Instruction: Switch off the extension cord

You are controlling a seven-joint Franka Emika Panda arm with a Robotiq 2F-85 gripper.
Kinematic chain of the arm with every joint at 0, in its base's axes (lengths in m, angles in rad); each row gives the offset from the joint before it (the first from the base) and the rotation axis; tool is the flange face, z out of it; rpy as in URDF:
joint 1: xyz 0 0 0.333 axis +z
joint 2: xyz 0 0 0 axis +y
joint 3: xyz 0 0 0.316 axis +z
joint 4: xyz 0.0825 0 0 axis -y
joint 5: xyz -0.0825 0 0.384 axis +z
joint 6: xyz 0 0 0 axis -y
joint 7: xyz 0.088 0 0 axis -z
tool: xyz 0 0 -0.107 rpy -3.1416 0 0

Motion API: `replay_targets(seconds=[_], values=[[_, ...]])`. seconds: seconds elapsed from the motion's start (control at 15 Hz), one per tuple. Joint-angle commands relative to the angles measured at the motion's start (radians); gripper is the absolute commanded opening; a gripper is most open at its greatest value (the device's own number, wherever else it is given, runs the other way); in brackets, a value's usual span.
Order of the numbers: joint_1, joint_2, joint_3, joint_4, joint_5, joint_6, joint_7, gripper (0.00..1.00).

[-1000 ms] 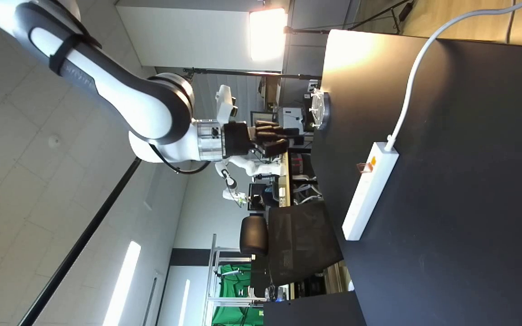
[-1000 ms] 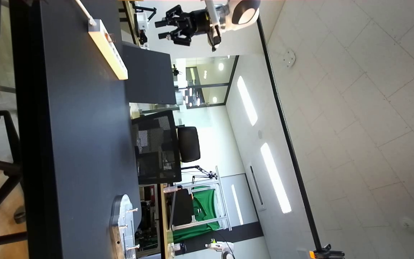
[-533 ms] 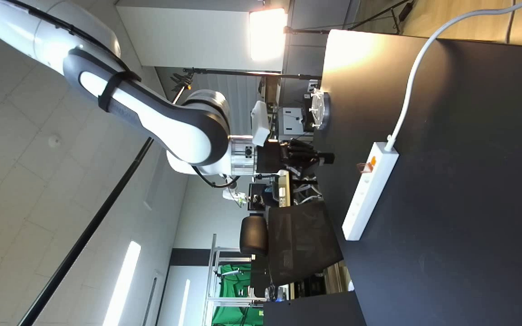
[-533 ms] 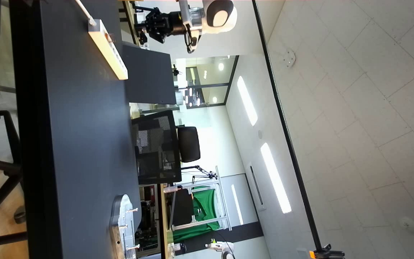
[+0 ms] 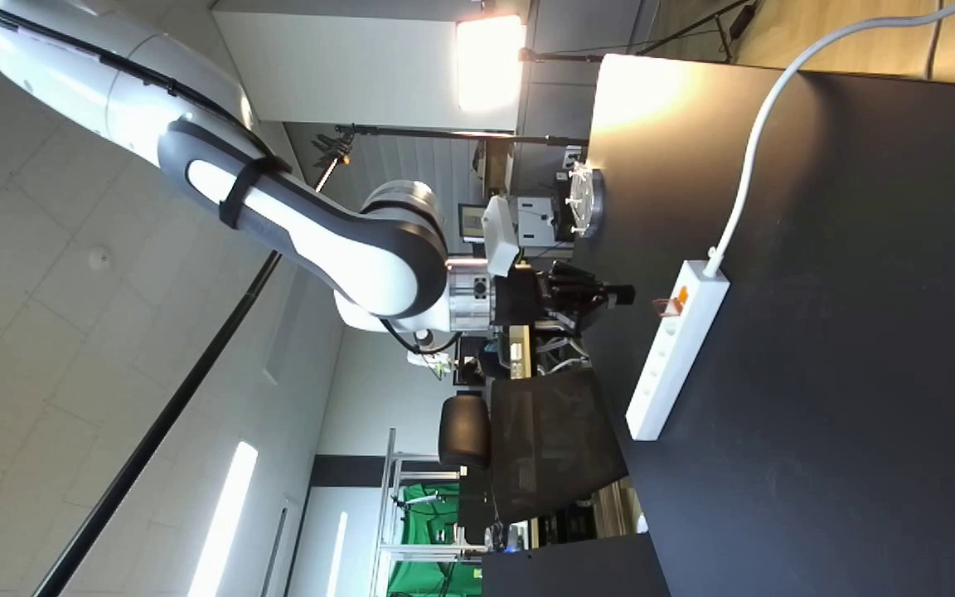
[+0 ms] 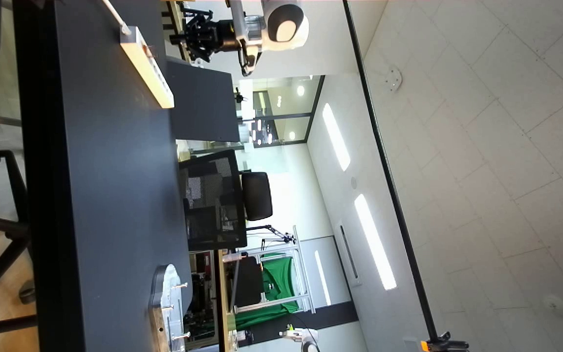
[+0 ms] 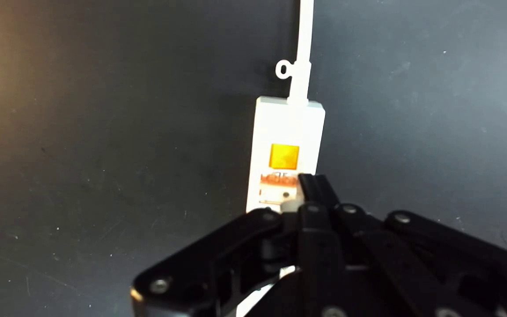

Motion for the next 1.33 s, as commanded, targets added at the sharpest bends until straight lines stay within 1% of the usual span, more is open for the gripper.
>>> replay_targets(seconds=[0.0,0.2,0.27,0.53,1.0,1.27], values=[[0.008,0.0,-0.007,0.004,0.007,-0.006,-0.006,0.01],[0.011,0.01,-0.01,0.011,0.004,-0.007,0.0,0.0],[0.023,0.023,-0.022,0.012,-0.008,0.009,0.027,0.0],[0.044,0.067,-0.045,0.02,-0.02,0.04,0.057,0.0],[0.064,0.123,-0.069,0.035,-0.009,0.064,0.072,0.0],[0.063,0.146,-0.074,0.037,0.001,0.124,0.081,0.0]])
